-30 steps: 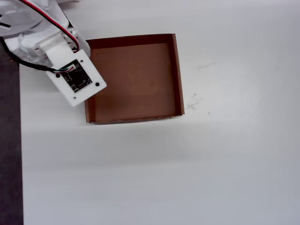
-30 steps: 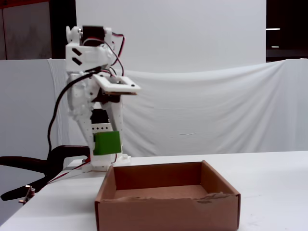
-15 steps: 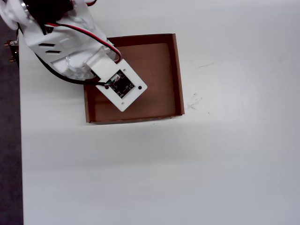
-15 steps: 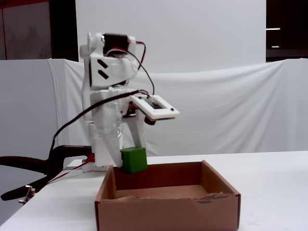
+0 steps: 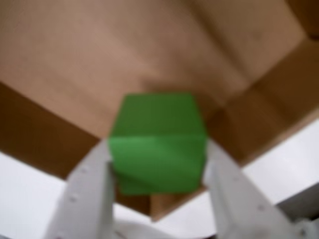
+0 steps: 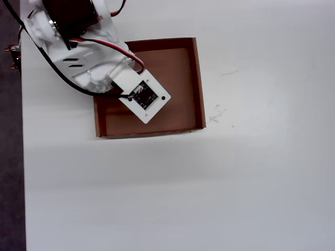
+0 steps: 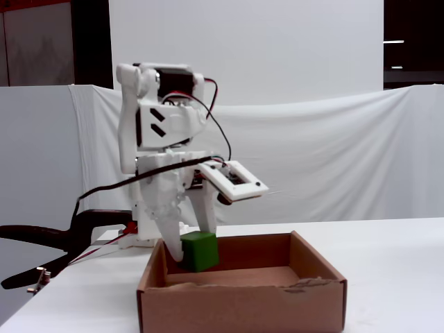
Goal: Grasp a green cube and put it in a box.
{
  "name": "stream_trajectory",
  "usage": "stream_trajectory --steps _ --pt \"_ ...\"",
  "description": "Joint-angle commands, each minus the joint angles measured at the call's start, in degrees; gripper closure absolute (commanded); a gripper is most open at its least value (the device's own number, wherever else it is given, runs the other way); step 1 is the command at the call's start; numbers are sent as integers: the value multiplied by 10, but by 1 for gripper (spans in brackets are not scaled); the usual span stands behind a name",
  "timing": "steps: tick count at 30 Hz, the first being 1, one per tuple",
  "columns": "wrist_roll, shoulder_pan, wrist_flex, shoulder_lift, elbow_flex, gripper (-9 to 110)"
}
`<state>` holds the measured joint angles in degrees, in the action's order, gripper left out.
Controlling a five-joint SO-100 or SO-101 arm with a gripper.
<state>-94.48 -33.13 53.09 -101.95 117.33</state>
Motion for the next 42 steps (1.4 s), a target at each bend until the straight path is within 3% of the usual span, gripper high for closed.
stream_trajectory --steps 1,42 --pt "1 4 -11 -3 2 86" --pt "-7 2 -107 10 69 86"
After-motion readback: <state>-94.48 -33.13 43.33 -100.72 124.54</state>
